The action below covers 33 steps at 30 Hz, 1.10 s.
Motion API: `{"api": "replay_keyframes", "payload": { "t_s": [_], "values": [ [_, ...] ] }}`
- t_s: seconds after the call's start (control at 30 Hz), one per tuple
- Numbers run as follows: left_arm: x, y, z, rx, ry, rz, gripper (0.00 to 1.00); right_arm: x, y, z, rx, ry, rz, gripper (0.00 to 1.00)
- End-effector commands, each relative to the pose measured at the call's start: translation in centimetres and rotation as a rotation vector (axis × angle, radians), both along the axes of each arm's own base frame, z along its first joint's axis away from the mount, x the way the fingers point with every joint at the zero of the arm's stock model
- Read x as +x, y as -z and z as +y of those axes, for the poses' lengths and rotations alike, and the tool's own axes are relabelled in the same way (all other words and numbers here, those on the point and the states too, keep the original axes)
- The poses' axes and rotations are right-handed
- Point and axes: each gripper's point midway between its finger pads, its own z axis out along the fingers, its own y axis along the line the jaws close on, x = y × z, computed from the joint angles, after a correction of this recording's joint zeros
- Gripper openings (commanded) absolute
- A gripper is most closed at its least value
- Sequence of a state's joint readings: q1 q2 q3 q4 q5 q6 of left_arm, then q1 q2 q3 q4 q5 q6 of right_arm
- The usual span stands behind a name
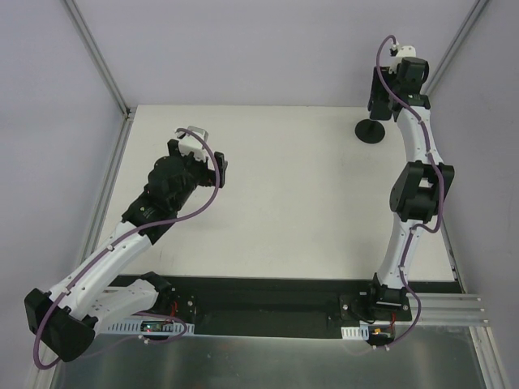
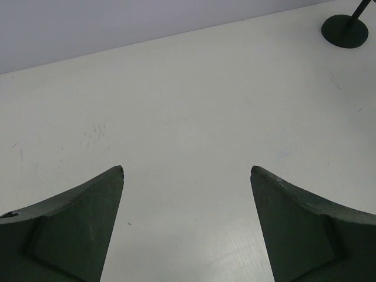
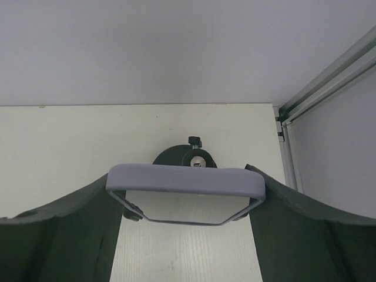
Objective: Place the phone on the phone stand
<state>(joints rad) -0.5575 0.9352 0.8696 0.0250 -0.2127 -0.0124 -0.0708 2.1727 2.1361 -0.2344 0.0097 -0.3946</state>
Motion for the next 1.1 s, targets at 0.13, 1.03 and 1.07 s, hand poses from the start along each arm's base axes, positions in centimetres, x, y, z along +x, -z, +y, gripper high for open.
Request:
{"api": "replay_keyframes", "payload": {
  "t_s": [0.13, 1.03, 1.07],
  "values": [
    [-0.2, -1.4, -0.9, -0.046, 0.035, -0.04, 0.87, -1.7, -8.7, -0.1, 0.008, 0.043, -0.155, 1.0],
    [-2.2, -4.2, -1.5, -0.121, 0.116, -0.095, 0.88, -36.0, -4.1, 17.5, 0.433, -0.302, -0.142, 1.0],
    [-2.4, -4.4, -1.7, -0.124, 0.138, -0.101, 0.88, -37.0, -2.1, 17.8, 0.458, -0.32, -0.12, 1.0]
  ]
}}
